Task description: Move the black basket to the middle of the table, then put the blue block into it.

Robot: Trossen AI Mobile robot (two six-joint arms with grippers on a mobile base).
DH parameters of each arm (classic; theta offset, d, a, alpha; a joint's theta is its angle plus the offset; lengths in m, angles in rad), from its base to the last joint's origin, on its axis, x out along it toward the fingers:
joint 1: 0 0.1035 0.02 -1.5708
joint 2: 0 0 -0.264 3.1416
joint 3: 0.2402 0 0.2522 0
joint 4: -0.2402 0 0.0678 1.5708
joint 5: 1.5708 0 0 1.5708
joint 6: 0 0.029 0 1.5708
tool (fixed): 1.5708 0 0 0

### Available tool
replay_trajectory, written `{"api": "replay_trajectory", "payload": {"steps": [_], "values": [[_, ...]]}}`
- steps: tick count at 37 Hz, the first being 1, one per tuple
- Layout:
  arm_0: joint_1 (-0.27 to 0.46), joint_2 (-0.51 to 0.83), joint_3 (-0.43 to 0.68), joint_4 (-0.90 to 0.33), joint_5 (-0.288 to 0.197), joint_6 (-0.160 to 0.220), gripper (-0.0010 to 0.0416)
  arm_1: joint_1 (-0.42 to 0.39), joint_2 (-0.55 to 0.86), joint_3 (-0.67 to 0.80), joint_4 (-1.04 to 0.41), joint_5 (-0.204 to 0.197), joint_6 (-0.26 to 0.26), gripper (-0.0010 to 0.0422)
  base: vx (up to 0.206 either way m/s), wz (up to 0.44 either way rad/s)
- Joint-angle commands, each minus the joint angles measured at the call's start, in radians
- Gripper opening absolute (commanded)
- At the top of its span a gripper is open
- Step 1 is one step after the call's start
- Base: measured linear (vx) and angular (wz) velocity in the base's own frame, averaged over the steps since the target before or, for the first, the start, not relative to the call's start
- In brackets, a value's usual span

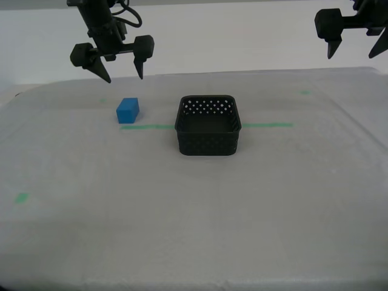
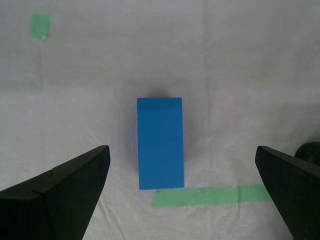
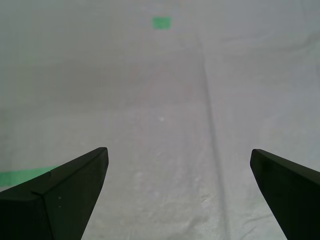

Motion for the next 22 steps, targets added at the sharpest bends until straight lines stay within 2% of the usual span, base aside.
{"api": "replay_trajectory", "payload": {"steps": [1, 11, 22], "values": [[0.001, 0.0, 0.001, 0.005, 0.001, -0.001, 0.0398, 0.0, 0.029, 0.0, 0.007, 0.006, -0.002, 0.0401, 0.0, 0.0], [0.001, 0.0, 0.0, 0.014, 0.0, -0.001, 0.0398, 0.0, 0.112, 0.002, 0.026, 0.022, 0.014, 0.0401, 0.0, 0.0], [0.0, 0.0, 0.001, 0.029, -0.002, -0.001, 0.0399, 0.0, 0.144, -0.003, 0.064, 0.016, 0.017, 0.0401, 0.0, 0.0]]}}
